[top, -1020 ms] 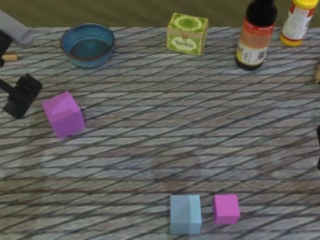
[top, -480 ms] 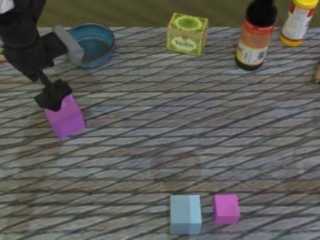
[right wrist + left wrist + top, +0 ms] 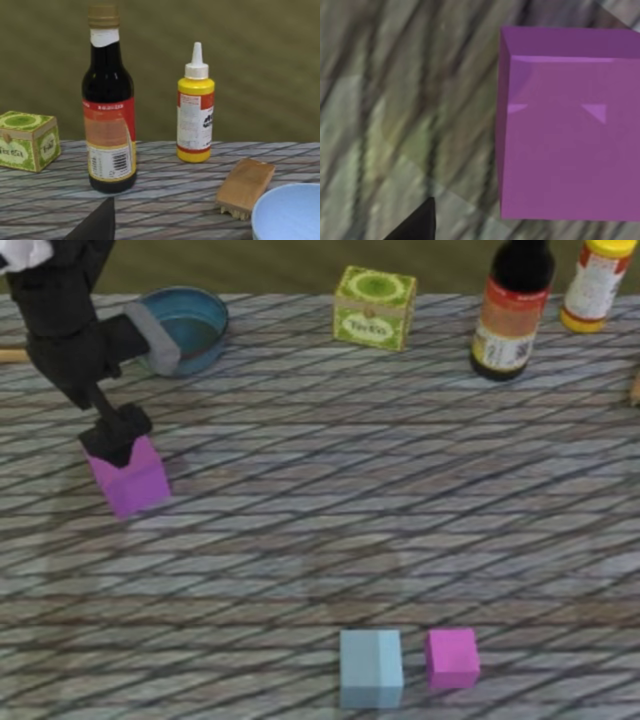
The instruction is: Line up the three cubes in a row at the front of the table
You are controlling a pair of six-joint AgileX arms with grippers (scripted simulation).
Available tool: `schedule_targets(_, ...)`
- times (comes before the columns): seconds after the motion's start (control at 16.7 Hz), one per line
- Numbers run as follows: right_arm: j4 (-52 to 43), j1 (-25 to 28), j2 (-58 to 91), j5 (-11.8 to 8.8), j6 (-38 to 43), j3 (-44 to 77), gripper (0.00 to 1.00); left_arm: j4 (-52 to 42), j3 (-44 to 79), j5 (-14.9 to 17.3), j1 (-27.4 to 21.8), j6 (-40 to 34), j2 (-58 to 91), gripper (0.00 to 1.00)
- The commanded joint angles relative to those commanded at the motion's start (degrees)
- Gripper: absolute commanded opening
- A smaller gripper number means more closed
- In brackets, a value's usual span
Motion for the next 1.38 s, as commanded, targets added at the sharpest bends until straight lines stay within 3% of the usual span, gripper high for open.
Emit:
schedule_targets(0.24, 0.0, 0.0, 0.0, 0.0, 0.0, 0.0, 1.0, 2.41, -1.85, 0.01, 0.13, 0.1, 0.75, 1.0)
schedule_targets(0.6, 0.0, 0.0, 0.0, 0.0, 0.0, 0.0, 1.0, 15.47, -9.62, 0.06, 0.08, 0.12, 5.53, 1.0)
schedule_targets(0.9, 0.0, 0.0, 0.0, 0.0, 0.0, 0.0, 1.0, 16.79, -10.58, 0.07, 0.08, 0.15, 6.21, 1.0)
schedule_targets(1.38, 0.0, 0.0, 0.0, 0.0, 0.0, 0.0, 1.0, 16.79, -10.58, 0.07, 0.08, 0.15, 6.21, 0.4)
